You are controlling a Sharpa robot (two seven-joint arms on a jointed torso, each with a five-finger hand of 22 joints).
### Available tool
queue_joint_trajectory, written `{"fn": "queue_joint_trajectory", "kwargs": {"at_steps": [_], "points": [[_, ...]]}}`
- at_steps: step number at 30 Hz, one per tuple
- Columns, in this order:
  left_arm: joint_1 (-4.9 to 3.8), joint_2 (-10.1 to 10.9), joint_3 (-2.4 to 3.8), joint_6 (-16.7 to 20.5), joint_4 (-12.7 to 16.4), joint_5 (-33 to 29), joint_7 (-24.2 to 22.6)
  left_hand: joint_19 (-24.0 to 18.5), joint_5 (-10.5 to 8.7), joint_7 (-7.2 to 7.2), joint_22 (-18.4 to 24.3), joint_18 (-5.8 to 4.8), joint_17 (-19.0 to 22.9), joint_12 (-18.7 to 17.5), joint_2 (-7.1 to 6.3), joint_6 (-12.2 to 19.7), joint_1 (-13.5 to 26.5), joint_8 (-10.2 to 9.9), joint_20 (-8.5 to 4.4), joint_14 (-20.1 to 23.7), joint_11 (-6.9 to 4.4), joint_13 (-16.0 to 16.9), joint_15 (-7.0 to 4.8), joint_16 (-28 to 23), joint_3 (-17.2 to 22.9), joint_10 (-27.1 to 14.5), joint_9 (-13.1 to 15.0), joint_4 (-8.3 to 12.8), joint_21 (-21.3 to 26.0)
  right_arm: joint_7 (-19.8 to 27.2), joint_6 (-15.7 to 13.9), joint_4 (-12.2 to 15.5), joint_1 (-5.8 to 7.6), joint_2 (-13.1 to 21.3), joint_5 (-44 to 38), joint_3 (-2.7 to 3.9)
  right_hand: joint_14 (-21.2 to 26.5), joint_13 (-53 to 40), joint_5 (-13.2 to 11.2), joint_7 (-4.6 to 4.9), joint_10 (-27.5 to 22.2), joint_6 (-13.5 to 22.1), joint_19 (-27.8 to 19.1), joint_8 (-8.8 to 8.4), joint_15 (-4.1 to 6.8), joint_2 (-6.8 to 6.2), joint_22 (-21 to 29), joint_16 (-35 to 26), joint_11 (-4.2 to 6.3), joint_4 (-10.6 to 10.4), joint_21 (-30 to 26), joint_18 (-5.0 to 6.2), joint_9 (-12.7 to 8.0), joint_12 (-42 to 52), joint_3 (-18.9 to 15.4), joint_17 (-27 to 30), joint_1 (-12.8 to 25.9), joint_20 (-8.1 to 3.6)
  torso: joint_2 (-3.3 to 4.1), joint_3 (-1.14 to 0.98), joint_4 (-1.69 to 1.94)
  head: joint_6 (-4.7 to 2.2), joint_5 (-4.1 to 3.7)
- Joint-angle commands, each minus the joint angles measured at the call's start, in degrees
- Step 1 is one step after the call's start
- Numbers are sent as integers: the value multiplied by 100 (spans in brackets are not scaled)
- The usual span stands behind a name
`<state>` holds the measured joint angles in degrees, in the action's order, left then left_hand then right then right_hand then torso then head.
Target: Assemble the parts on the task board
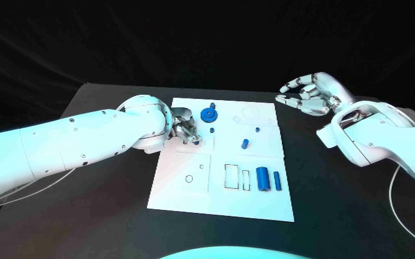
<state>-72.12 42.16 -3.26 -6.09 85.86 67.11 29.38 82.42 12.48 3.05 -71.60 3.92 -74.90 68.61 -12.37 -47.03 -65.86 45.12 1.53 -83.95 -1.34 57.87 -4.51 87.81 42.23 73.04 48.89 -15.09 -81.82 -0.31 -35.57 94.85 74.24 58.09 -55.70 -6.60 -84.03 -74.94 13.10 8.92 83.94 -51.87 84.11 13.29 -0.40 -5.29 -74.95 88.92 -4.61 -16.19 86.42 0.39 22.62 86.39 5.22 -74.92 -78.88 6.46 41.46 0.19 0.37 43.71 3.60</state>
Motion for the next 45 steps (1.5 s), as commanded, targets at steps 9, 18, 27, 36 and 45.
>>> {"fn": "queue_joint_trajectory", "kwargs": {"at_steps": [9, 18, 27, 36, 45], "points": [[7, -23, 0, -274, -6, 164, 14, -7, -84, -75, -13, -27, -1220, 63, -41, -46, 233, 70, -60, -523, -36, 16, -51, 28, 800, 61, 48, 828, -7, 22, 59, 3, -11, -3, -27, 0, -495, -1037, 23, -5, 173, 14, 367, 40, 35, -5, -1226, -21, 41, -38, -41, 69, 9, -31, 3, -1049, 70, -40, -6, -4, 1, 9, -2], [8, -33, 0, -310, -23, 183, 18, 1, -113, -93, -27, -30, -1225, 82, -52, -76, 336, 75, -74, -524, -49, 26, -64, 33, 641, 60, 45, 756, -9, 26, 55, 11, -13, 8, -24, 0, -494, -1036, 26, -5, 172, 15, 364, 43, 35, -2, -1221, -22, 41, -40, -48, 71, 10, -32, 3, -1045, 77, -40, -3, -3, 3, 11, -2], [10, -52, -1, -328, -38, 186, 20, 14, -110, -106, -48, -34, -1233, 113, -51, -124, 449, 72, -85, -527, -61, 50, -75, 40, 441, 68, 31, 640, -14, 26, 46, 22, -13, 17, -23, 0, -494, -1036, 26, -5, 172, 15, 364, 43, 35, -2, -1221, -22, 41, -40, -48, 71, 10, -32, 3, -1045, 77, -40, 0, -8, 1, 26, -1], [11, -89, -2, -358, -63, 186, 28, 26, -115, -113, -69, -38, -1243, 141, -41, -156, 502, 76, -92, -530, -67, 77, -80, 48, 285, 84, 25, 565, -20, 25, 44, 26, -14, 23, -23, 0, -494, -1036, 26, -5, 172, 15, 364, 43, 35, -2, -1221, -22, 41, -40, -48, 71, 10, -32, 3, -1045, 77, -40, -3, -7, 2, 35, 1], [12, -122, -6, -417, -96, 221, 39, 39, -120, -125, -91, -42, -1261, 185, -36, -194, 533, 92, -101, -536, -78, 125, -89, 60, 155, 118, 27, 507, -28, 26, 41, 40, -14, 29, -23, 0, -493, -1034, 31, -7, 171, 17, 359, 51, 36, 1, -1216, -24, 42, -41, -57, 73, 14, -34, 1, -1041, 94, -42, -3, -13, -1, 45, 4]]}}
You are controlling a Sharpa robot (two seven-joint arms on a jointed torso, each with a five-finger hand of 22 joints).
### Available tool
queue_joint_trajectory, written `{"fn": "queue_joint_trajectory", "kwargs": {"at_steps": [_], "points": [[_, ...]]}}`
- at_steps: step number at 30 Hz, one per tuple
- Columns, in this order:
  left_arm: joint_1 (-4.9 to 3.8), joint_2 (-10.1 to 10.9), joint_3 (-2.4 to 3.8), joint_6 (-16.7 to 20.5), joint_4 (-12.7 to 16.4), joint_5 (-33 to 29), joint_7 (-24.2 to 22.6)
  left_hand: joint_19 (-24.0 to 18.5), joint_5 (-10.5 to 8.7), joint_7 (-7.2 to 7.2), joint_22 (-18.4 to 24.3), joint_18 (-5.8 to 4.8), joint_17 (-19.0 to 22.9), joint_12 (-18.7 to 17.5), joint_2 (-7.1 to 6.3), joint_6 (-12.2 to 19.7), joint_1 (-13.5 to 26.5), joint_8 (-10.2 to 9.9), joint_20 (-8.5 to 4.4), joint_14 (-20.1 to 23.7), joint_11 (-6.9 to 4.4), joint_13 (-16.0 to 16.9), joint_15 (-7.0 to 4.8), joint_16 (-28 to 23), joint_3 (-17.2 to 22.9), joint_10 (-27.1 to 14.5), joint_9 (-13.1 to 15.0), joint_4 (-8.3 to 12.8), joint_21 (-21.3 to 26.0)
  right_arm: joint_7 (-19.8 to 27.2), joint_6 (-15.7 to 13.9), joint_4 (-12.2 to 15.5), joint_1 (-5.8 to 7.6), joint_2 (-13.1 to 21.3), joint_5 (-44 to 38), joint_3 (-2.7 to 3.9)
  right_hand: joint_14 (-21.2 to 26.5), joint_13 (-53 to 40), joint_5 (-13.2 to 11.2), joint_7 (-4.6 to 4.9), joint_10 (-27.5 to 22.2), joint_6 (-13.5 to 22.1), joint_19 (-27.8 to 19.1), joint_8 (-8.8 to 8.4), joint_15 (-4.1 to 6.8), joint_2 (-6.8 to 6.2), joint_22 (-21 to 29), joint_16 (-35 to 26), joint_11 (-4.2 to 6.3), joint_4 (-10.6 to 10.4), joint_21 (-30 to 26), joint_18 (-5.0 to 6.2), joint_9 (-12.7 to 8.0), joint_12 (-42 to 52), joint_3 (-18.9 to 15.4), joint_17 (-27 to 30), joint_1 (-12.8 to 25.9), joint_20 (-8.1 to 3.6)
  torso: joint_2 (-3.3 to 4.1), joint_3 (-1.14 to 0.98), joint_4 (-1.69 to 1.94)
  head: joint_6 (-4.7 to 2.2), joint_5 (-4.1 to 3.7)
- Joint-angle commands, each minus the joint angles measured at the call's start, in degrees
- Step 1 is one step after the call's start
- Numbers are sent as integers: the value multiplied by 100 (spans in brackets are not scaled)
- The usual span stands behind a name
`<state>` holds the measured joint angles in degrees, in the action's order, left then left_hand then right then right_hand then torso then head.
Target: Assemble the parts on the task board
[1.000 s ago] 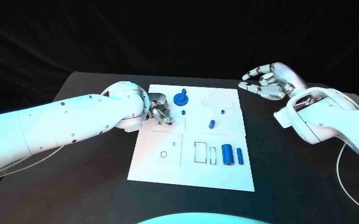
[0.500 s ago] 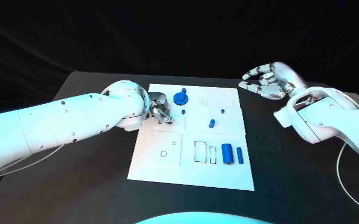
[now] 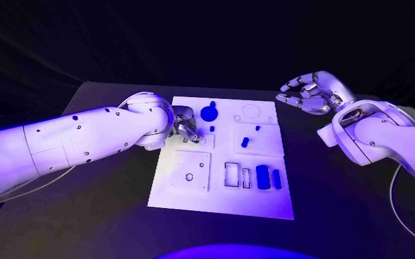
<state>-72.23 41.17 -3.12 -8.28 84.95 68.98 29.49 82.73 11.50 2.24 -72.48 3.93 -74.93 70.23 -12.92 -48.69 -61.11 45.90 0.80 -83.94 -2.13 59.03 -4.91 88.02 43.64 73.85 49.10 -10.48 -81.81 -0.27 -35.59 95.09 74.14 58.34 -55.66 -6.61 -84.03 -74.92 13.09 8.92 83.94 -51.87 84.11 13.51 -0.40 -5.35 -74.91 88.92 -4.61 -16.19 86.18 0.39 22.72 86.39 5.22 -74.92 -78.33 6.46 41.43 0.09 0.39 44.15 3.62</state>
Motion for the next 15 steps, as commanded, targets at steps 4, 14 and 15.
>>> {"fn": "queue_joint_trajectory", "kwargs": {"at_steps": [4, 14, 15], "points": [[23, -31, -20, -217, -20, 44, 31, 14, -22, -52, -10, -45, -1259, 34, 16, -52, 87, 29, -35, -537, -4, 13, -55, 41, -97, 44, 10, -7, -30, 22, 40, 21, -4, 8, -27, 0, -493, -1037, 32, -7, 171, 17, 359, 29, 37, 8, -1219, -24, 42, -40, -33, 73, 5, -34, 1, -1040, 39, -42, 0, -3, -2, -3, 1], [23, -40, -21, -248, -36, 53, 35, 30, -21, -61, -34, -49, -1282, 75, 35, -92, 198, 56, -48, -543, -13, 46, -65, 58, -493, 68, 13, -240, -33, 21, 36, 27, -4, 18, -27, 0, -489, -1023, 32, -7, 158, 19, 349, 32, 37, 7, -1206, -29, 43, -42, -52, 78, 7, -45, -2, -1022, 49, -42, -1, 0, -2, 12, -3], [23, -41, -21, -249, -37, 54, 36, 36, -21, -62, -45, -51, -1286, 81, 38, -99, 215, 60, -50, -545, -14, 51, -66, 62, -561, 72, 12, -282, -37, 21, 35, 28, -4, 19, -27, 0, -489, -1023, 32, -7, 158, 19, 349, 32, 37, 7, -1206, -29, 43, -42, -52, 78, 7, -45, -2, -1022, 49, -42, -1, 0, -2, 12, -3]]}}
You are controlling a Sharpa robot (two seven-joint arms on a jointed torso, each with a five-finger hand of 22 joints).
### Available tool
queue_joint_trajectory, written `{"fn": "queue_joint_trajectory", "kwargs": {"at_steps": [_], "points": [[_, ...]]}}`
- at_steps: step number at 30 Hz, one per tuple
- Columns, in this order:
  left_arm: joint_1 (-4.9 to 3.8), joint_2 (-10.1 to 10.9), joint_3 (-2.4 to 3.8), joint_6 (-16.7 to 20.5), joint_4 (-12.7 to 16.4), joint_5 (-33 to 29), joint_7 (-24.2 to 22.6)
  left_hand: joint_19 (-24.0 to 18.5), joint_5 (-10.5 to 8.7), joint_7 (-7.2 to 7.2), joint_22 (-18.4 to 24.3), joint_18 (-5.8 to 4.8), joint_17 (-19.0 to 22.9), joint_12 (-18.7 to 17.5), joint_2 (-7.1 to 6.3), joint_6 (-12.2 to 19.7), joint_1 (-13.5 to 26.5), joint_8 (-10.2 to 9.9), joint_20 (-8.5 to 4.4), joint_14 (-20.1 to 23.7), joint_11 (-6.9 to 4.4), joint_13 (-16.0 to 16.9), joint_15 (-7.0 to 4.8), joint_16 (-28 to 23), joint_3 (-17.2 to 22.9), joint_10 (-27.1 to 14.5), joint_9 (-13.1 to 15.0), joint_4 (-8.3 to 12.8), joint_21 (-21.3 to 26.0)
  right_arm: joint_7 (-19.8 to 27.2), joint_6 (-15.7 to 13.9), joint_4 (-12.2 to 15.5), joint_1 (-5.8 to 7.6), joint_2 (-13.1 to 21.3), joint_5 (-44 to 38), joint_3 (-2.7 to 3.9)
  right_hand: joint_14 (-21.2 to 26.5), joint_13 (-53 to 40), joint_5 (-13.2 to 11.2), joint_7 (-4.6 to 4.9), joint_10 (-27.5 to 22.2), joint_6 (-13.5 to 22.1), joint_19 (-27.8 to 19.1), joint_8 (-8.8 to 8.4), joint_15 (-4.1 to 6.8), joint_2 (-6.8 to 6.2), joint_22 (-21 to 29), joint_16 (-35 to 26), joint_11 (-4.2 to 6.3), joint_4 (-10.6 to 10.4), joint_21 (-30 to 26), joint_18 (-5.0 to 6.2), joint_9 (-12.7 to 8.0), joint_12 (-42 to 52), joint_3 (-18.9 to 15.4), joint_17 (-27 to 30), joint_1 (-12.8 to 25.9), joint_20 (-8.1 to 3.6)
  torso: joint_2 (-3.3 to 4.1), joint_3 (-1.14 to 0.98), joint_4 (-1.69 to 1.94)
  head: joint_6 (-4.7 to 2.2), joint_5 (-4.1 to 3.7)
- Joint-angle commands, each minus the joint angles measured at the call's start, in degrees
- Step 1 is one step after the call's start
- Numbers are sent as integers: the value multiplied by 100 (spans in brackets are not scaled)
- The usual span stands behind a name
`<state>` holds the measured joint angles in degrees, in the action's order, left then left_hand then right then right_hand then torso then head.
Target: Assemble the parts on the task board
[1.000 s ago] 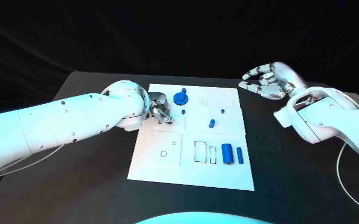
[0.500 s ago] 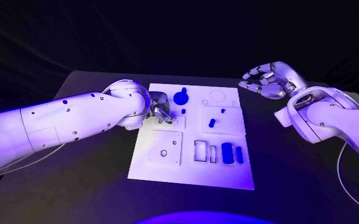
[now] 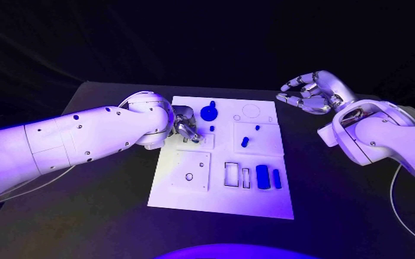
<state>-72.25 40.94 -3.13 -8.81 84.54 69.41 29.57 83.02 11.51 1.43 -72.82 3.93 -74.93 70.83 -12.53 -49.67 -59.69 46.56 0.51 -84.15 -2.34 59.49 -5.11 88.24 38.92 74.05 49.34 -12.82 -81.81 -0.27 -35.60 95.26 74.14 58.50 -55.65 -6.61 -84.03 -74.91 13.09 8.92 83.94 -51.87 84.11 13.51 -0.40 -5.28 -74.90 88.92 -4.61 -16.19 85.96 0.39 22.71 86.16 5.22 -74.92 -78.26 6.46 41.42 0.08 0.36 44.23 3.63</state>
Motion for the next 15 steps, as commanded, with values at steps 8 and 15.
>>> {"fn": "queue_joint_trajectory", "kwargs": {"at_steps": [8, 15], "points": [[25, -21, -20, -194, -5, 10, 30, 16, -18, 17, -27, -54, -1291, 36, 32, -20, 130, 3, -26, -525, 4, 11, -48, 43, -359, 62, -14, -234, -40, 21, 28, 16, -4, 9, -28, 0, -489, -1021, 32, -7, 156, 22, 349, 36, 38, -1, -1207, -30, 43, -45, -31, 78, 9, -24, -7, -1021, 59, -43, 5, 2, 3, 7, -4], [25, -23, -20, -185, -20, 10, 31, 18, -13, 17, -29, -55, -1293, 46, 59, -25, 149, 4, -27, -526, 4, 19, -48, 45, -482, 68, -17, -326, -38, 19, 24, 16, -4, 15, -28, 0, -488, -1018, 30, -8, 153, 29, 346, 45, 39, 1, -1203, -32, 44, -48, -38, 80, 14, -27, -18, -1018, 96, -44, 2, 2, 4, 10, -1]]}}
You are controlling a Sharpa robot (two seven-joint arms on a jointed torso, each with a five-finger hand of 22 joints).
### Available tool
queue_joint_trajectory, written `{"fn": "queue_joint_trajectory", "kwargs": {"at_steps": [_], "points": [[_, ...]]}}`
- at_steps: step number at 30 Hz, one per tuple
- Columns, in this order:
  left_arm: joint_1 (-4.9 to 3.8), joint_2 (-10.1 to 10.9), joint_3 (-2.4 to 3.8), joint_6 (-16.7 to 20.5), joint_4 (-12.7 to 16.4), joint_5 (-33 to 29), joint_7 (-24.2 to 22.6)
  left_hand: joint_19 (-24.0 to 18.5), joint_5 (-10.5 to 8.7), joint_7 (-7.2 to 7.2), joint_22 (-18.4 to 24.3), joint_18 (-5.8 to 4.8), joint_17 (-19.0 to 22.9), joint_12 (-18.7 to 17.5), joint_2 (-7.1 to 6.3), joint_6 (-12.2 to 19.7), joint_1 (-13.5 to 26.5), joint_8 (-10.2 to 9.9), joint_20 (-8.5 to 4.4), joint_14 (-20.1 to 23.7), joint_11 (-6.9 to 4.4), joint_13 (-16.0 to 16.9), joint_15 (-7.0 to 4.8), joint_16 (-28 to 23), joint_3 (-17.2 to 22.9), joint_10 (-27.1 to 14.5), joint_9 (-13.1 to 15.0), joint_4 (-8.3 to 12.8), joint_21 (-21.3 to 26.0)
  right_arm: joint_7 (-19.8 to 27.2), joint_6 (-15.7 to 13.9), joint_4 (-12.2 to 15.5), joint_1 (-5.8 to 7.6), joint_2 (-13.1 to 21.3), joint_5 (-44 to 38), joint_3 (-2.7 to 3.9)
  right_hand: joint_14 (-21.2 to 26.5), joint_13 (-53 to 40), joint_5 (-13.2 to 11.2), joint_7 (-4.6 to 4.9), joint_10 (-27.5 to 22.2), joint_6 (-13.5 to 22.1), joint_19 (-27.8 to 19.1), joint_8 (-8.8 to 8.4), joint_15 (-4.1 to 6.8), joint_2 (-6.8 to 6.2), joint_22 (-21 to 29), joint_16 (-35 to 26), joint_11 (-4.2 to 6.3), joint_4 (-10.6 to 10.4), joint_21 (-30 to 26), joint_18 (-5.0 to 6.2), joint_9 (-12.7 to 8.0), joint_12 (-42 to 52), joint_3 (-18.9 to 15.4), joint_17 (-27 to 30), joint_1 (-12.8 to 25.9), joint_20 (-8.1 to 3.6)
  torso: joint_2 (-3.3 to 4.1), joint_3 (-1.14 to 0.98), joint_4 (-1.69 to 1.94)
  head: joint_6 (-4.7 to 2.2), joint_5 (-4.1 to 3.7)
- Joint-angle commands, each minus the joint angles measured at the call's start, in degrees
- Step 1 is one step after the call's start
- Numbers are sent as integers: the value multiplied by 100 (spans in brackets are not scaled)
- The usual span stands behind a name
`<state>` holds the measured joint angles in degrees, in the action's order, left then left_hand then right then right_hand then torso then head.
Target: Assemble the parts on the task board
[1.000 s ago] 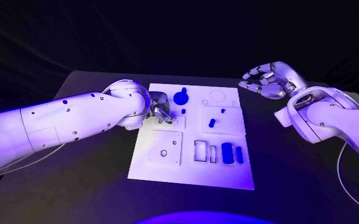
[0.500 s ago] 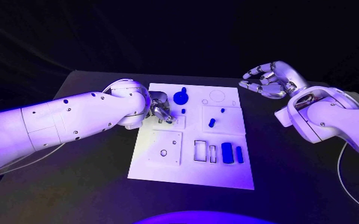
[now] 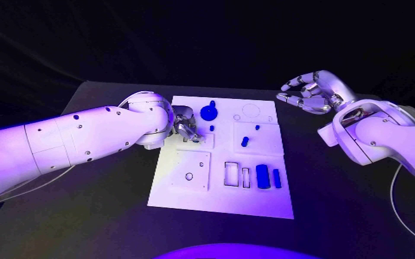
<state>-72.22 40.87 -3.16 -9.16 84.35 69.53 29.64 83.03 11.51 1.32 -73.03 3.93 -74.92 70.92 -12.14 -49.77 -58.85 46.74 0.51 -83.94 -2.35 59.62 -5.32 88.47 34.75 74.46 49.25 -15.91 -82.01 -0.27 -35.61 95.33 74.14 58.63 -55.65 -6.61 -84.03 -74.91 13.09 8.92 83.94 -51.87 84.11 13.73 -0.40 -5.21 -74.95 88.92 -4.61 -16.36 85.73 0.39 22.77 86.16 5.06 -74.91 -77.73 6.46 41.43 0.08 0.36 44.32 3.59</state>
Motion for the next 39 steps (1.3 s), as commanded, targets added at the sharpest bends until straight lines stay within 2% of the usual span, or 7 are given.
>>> {"fn": "queue_joint_trajectory", "kwargs": {"at_steps": [1, 16, 19, 31, 39], "points": [[22, -16, -17, -145, -4, -1, 24, 19, -13, 28, -9, -55, -1295, 35, 24, -16, 69, -14, -27, -547, 5, 3, -28, 23, -81, 25, -9, -28, -19, 19, 26, 7, -4, 2, -28, 0, -488, -1019, 30, -8, 153, 29, 346, 23, 39, -6, -1198, -32, 44, -31, -15, 80, 8, -27, -1, -1019, 43, -44, 3, 2, 4, -4, 3], [22, -19, -15, -48, -51, -35, 26, 23, 1, 32, -16, -56, -1292, 36, 134, -21, 175, -23, -27, -546, 9, -5, -25, 22, -240, 23, -21, -82, -18, 23, 27, -7, -5, 0, -23, -1, -487, -1021, 25, -10, 156, 41, 344, 39, 40, 9, -1195, -34, 45, -35, -21, 81, 16, -26, -20, -1015, 116, -46, 3, 4, -4, -19, 3], [22, -24, -14, -51, -53, -66, 26, 23, 8, 36, -14, -55, -1301, 44, 212, -22, 293, -35, -25, -548, 12, 3, -23, 28, -334, 29, -32, -91, -15, 23, 28, -8, -6, 1, -22, -1, -488, -1017, 24, -11, 153, 42, 343, 43, 40, 13, -1194, -34, 46, -35, -24, 82, 18, -29, -24, -1016, 134, -47, 3, 1, 0, -16, -1], [21, -24, -14, -108, -52, -92, 27, 29, 8, 33, -29, -58, -1316, 68, 238, -37, 391, -34, -21, -553, 10, 34, -23, 38, -425, 50, -38, -91, -21, 10, 33, -5, -7, 5, -22, -1, -488, -1020, 24, -12, 157, 43, 343, 47, 41, 16, -1194, -34, 47, -35, -23, 82, 20, -26, -27, -1017, 145, -47, 3, 2, 1, 1, -1], [21, -21, -14, -165, -44, -94, 26, 35, 46, 7, -42, -60, -1335, 94, 371, -83, 414, -19, -18, -558, -8, 65, -35, 50, -434, 79, -41, -75, -25, 1, 35, -3, -8, 8, -23, -1, -487, -1021, 24, -13, 158, 44, 341, 51, 42, 20, -1191, -35, 48, -34, -29, 83, 22, -26, -29, -1012, 156, -48, 1, 5, 2, 20, -4]]}}
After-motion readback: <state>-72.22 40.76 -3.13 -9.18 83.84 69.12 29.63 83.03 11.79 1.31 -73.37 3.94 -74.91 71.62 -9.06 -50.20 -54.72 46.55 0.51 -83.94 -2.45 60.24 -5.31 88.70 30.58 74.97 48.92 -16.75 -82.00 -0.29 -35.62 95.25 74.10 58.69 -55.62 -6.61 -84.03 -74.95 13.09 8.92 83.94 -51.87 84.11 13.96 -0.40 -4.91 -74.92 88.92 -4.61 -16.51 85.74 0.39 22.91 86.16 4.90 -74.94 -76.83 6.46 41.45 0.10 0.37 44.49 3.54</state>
